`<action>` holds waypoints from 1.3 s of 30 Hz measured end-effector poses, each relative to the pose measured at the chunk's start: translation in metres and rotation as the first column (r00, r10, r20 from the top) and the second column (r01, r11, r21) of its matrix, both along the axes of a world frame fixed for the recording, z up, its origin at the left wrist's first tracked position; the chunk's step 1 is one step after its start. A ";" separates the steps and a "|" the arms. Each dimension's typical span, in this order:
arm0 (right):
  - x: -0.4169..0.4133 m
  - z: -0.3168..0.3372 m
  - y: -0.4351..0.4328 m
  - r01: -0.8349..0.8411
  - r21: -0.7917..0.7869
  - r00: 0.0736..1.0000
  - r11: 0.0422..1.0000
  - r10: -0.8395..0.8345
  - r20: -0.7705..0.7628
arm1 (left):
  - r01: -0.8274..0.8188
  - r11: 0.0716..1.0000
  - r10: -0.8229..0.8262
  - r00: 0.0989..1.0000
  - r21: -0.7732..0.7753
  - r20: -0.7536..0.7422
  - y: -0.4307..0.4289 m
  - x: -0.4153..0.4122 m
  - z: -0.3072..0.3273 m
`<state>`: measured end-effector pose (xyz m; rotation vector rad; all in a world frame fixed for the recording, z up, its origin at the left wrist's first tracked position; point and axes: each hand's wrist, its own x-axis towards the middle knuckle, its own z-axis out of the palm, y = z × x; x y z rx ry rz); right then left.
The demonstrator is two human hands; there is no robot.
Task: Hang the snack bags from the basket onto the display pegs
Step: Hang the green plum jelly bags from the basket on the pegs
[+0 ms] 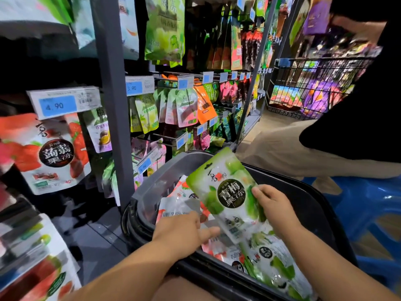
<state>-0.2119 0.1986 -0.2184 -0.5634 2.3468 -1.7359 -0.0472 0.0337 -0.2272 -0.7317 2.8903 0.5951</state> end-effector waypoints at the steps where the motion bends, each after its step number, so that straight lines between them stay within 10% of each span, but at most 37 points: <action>1: 0.006 0.002 -0.005 -0.027 -0.046 0.998 0.999 0.030 0.056 | -0.006 1.000 0.006 1.000 0.019 -0.004 -0.001 0.000 0.000; 6: 0.042 0.005 -0.033 -0.198 -0.221 0.935 0.955 0.252 0.250 | -0.011 0.974 0.029 0.997 0.228 -0.075 -0.011 0.003 0.012; 11: 0.030 0.013 -0.029 -0.461 -0.101 0.839 0.882 0.470 0.275 | 0.083 0.721 0.339 0.824 0.688 -0.455 -0.018 0.010 0.011; 15: -0.021 0.021 0.006 -0.367 0.466 0.923 0.805 0.377 0.076 | -0.068 0.831 0.393 0.775 0.552 -0.495 -0.028 0.014 0.007; 18: -0.048 -0.001 0.036 -0.283 0.802 0.936 0.525 0.332 0.113 | -0.168 0.908 0.344 0.822 0.384 -0.454 -0.040 0.019 0.005; 22: -0.060 -0.033 0.054 -0.334 0.921 0.923 0.198 0.267 0.277 | -0.176 0.938 0.292 0.865 0.297 -0.408 -0.042 0.016 0.010; 25: -0.066 -0.039 0.054 -0.215 0.969 0.949 0.122 0.260 0.178 | -0.187 0.945 0.282 0.881 0.268 -0.379 -0.043 0.015 0.005; 35: -0.072 -0.046 0.061 -0.272 0.938 0.962 0.217 0.099 0.256 | -0.206 0.951 0.279 0.893 0.229 -0.354 -0.040 0.015 0.002; 39: -0.074 -0.041 0.063 -0.298 0.858 0.950 0.418 0.043 0.309 | -0.198 0.954 0.267 0.905 0.225 -0.332 -0.039 0.014 0.003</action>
